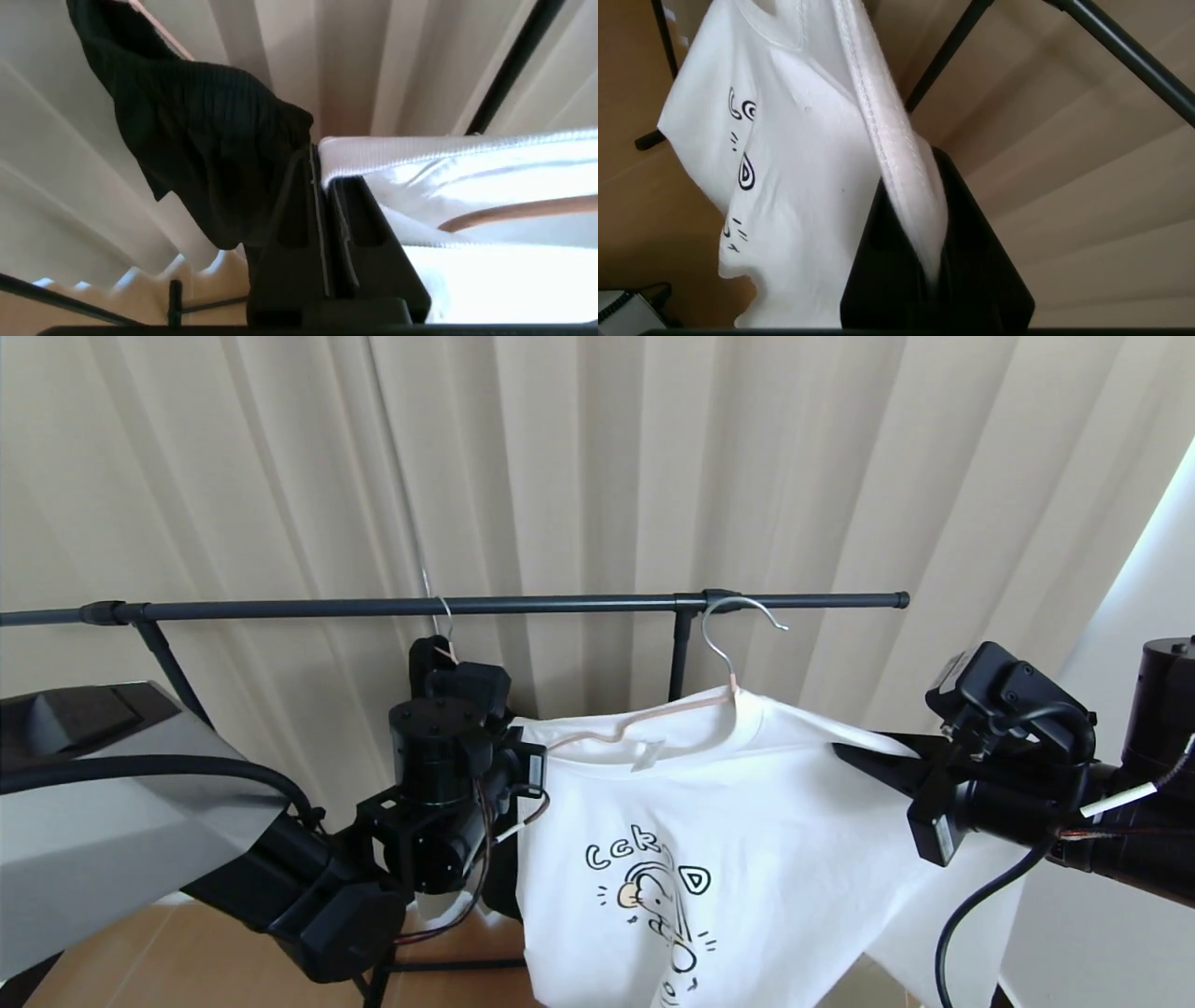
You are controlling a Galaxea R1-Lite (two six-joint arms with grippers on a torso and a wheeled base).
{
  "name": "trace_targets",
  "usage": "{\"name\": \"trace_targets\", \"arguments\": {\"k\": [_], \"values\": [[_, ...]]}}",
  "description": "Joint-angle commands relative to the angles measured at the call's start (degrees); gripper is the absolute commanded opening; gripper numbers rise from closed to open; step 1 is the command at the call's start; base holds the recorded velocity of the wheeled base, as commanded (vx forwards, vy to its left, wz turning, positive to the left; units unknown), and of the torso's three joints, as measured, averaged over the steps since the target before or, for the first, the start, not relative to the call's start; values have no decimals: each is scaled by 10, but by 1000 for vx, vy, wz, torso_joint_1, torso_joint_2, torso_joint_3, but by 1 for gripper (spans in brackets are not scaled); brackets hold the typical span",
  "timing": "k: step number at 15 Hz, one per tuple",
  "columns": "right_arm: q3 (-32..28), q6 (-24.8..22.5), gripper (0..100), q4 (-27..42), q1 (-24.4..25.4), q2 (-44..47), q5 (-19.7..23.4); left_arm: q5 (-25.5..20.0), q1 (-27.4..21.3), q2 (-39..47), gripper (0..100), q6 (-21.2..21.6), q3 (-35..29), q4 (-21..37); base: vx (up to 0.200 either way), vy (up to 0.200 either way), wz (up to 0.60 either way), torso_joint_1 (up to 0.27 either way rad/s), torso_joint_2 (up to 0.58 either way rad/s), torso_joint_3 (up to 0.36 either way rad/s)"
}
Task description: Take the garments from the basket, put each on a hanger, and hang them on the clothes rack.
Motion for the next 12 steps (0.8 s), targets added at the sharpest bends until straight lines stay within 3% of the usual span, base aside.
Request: {"name": "trace_targets", "arguments": {"k": [1,7,9,10,12], "values": [[-2,0,0,-2,0,10,-1,0,-28,-22,0,1,15,-11,0,0,0,0,0,0],[8,6,0,-2,4,7,-5,0,-85,-38,0,2,37,-12,0,0,0,0,0,0],[15,15,0,-2,16,-5,-30,0,-109,-45,0,5,30,-9,0,0,0,0,0,0],[20,32,0,-2,20,-8,-41,0,-117,-51,0,11,29,-7,0,0,0,0,0,0],[48,89,0,-42,41,-4,-46,-1,-119,-61,0,62,1,1,0,0,0,0,0,0]]}}
